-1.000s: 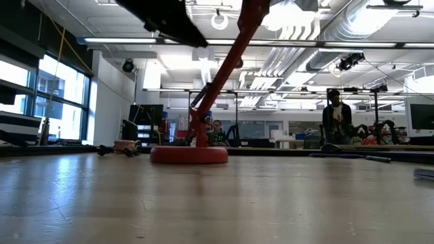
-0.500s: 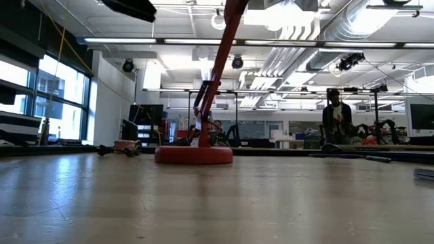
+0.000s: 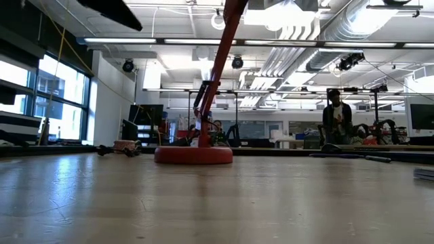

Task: Screw lightbulb
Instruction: Insert the lightbulb into the desk lamp

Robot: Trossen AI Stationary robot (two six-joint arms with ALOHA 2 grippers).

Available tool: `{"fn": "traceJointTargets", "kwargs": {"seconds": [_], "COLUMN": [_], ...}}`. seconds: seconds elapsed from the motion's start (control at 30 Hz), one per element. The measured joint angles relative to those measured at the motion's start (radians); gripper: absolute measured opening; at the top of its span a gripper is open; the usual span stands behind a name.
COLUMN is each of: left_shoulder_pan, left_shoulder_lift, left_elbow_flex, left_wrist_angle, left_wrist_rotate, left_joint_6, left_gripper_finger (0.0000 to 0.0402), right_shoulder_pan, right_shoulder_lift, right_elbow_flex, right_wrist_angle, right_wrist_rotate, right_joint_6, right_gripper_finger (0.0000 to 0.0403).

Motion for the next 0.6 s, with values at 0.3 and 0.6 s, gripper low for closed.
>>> {"fn": "traceJointTargets", "kwargs": {"seconds": [0.3, 0.6], "left_shoulder_pan": [0.000, -0.003], "left_shoulder_lift": [-0.176, -0.277], "left_elbow_flex": [0.000, 0.000], "left_wrist_angle": [-0.136, -0.141], "left_wrist_rotate": [0.006, 0.105], "left_joint_6": [-0.232, -0.234], "left_gripper_finger": [0.0305, 0.0305], "right_shoulder_pan": [0.000, 0.000], "right_shoulder_lift": [-0.017, -0.027], "right_elbow_flex": [0.000, 0.000], "right_wrist_angle": [-0.008, -0.008], "right_wrist_rotate": [0.006, 0.011], "right_joint_6": [0.007, 0.008], "right_gripper_finger": [0.0399, 0.0399]}}
